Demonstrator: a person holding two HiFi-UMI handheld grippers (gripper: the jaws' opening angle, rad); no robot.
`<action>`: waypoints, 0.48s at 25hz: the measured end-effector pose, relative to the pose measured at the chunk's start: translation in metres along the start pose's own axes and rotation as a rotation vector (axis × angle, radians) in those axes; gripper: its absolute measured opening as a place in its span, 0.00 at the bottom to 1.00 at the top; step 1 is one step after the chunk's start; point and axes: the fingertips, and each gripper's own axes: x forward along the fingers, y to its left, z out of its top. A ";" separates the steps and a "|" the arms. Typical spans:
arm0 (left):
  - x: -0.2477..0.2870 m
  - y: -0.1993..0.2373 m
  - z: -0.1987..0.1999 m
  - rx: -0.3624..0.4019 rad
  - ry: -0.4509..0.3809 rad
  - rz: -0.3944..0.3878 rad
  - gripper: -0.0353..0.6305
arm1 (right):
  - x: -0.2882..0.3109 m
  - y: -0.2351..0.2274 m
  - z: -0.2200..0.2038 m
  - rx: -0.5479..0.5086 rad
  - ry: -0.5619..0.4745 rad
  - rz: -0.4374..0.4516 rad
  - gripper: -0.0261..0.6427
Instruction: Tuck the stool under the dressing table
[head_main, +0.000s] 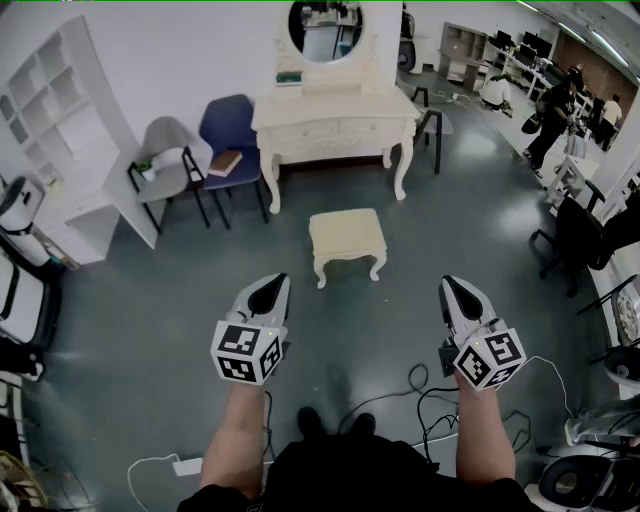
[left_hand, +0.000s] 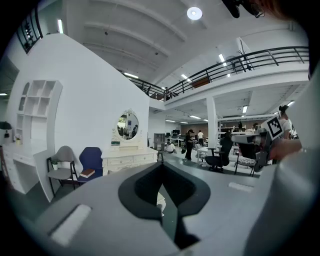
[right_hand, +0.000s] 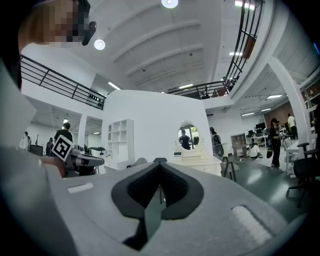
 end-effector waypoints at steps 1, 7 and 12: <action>0.000 -0.001 -0.001 -0.002 0.000 0.001 0.08 | 0.000 -0.001 -0.001 -0.001 0.001 0.001 0.04; 0.004 0.001 -0.002 -0.009 0.006 0.011 0.08 | 0.002 -0.004 -0.004 -0.001 0.007 0.008 0.04; 0.010 -0.002 0.000 -0.009 0.008 0.014 0.08 | 0.002 -0.012 -0.004 0.000 0.002 0.009 0.04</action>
